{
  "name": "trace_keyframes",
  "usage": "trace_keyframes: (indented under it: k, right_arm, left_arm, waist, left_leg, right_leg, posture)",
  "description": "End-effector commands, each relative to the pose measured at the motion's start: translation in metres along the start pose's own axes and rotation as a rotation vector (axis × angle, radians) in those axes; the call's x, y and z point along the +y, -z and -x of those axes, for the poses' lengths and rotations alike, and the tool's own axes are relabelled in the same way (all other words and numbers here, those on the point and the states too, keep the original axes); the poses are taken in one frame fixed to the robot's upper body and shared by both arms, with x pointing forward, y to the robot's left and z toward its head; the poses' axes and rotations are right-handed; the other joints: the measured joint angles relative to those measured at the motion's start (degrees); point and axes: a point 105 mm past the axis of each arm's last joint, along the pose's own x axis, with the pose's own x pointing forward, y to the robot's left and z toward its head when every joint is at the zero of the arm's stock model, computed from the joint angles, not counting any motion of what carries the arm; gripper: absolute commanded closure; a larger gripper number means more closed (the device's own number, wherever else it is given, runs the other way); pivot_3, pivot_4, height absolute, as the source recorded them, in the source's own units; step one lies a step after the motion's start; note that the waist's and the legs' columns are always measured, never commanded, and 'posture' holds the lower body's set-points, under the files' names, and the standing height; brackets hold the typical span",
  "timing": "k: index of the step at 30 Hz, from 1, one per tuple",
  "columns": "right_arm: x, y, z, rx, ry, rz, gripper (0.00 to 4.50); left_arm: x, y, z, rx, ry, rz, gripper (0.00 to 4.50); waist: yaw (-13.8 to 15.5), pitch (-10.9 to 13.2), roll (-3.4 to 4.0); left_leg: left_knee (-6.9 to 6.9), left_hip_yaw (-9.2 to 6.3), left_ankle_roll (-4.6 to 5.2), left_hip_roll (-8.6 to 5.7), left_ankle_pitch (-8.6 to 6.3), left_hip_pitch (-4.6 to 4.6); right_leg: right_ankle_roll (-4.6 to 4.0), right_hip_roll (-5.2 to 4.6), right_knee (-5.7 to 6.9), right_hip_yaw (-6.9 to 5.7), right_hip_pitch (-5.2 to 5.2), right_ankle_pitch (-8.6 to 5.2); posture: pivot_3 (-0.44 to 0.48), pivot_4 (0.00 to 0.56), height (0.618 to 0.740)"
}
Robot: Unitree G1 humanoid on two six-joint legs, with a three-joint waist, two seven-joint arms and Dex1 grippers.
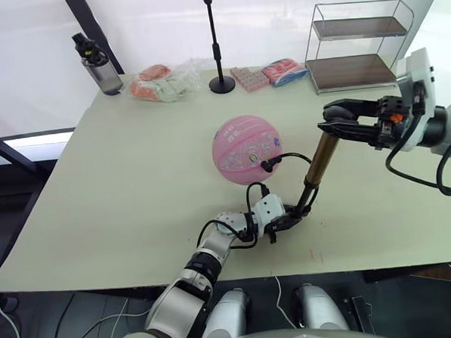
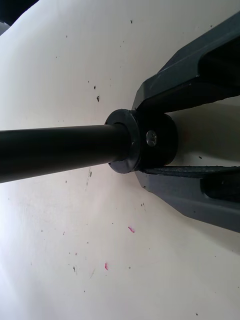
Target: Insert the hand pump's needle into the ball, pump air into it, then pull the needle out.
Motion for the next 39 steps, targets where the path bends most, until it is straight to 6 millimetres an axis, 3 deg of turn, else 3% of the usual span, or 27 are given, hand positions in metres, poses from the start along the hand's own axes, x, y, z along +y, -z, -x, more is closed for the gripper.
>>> trace_keyframes:
  k: [1, 10, 14, 24, 31, 36, 39]
  right_arm:
    - [-0.007, -0.046, 0.019, -0.115, 0.059, 0.114, 2.81]
    - [-0.010, -0.074, 0.022, -0.167, 0.074, 0.159, 2.81]
    - [-0.008, -0.073, 0.022, -0.157, 0.065, 0.163, 2.81]
    - [0.006, -0.017, 0.011, -0.018, 0.027, 0.160, 2.81]
    - [0.019, 0.020, 0.006, 0.010, -0.003, 0.081, 2.81]
    - [0.025, 0.058, 0.000, 0.015, 0.019, 0.007, 2.85]
    - [0.029, 0.068, -0.004, 0.007, 0.021, -0.013, 2.85]
  left_arm:
    - [-0.025, 0.034, 0.006, 0.112, 0.065, 0.078, 3.43]
    - [-0.025, 0.034, 0.006, 0.112, 0.068, 0.074, 3.43]
    - [-0.025, 0.033, 0.006, 0.111, 0.069, 0.076, 3.43]
    - [-0.025, 0.033, 0.006, 0.110, 0.066, 0.078, 3.43]
    - [-0.025, 0.033, 0.006, 0.111, 0.069, 0.079, 3.43]
    - [-0.025, 0.033, 0.006, 0.111, 0.068, 0.079, 3.43]
    - [-0.025, 0.033, 0.006, 0.111, 0.066, 0.080, 3.43]
  waist:
    - [0.0, 0.0, 0.04]
    - [0.3, 0.1, 0.02]
    - [0.5, 0.2, 0.05]
    - [0.8, 0.1, 0.04]
    - [0.5, 0.1, 0.01]
    - [0.3, 0.0, -0.03]
    - [0.1, 0.0, -0.03]
  left_leg:
    - [0.00, 0.00, 0.00, 0.00, 0.00, -0.01]
    - [0.01, 0.02, 0.00, -0.02, 0.00, -0.35]
    - [0.06, 0.02, -0.01, -0.03, 0.01, -0.57]
    - [0.08, 0.08, -0.01, -0.02, 0.01, -0.65]
    - [0.01, 0.14, 0.00, 0.03, 0.00, -0.19]
    - [0.01, 0.12, 0.00, 0.04, 0.00, -0.01]
    - [0.01, 0.12, 0.00, 0.03, 0.00, 0.04]
  right_leg:
    - [0.00, 0.00, 0.00, 0.00, -0.01, 0.00]
    - [-0.02, -0.03, 0.03, 0.02, -0.40, 0.02]
    - [-0.03, -0.04, 0.07, 0.03, -0.60, 0.02]
    - [-0.03, -0.02, 0.11, 0.07, -0.73, 0.03]
    - [-0.02, 0.04, 0.09, 0.13, -0.35, 0.01]
    - [-0.02, 0.07, 0.08, 0.13, -0.14, 0.01]
    - [-0.01, 0.07, 0.08, 0.12, -0.08, 0.01]
  posture:
    - [0.000, 0.150, 0.740]
    - [0.000, 0.150, 0.740]
    - [0.000, 0.150, 0.740]
    - [0.000, 0.150, 0.740]
    - [0.000, 0.150, 0.740]
    - [0.000, 0.150, 0.740]
    - [0.000, 0.150, 0.740]
